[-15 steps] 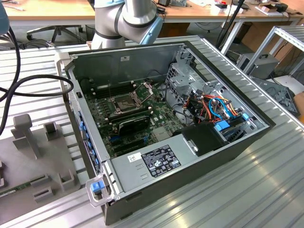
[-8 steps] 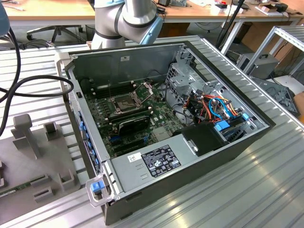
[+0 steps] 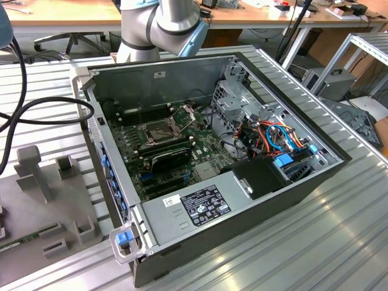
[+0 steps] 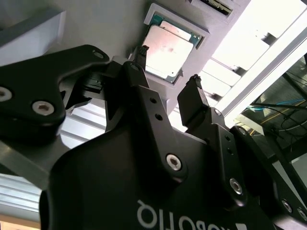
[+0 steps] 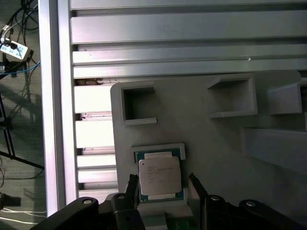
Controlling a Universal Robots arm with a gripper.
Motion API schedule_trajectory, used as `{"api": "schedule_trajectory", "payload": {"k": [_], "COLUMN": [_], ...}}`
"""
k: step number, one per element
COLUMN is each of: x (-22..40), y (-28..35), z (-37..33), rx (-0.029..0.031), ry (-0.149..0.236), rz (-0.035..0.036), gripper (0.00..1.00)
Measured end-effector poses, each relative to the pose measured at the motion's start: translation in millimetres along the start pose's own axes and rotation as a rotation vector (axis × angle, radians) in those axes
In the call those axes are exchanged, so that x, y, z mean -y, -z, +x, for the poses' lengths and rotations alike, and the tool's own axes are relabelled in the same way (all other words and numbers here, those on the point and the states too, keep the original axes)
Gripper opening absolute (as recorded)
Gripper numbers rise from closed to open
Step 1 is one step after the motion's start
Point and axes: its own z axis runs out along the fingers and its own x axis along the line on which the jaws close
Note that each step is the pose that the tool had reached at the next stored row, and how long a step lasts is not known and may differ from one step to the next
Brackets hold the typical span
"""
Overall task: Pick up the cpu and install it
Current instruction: 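Pick up the cpu and move it towards the insertion slot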
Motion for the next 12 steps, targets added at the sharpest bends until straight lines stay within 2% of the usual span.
{"api": "schedule_trajectory", "payload": {"k": [12], "x": [0.2], "y": [-6.5], "z": [-1.6], "rx": [-0.0001], "ry": [0.000], "rz": [0.0001], "gripper": [0.54]}}
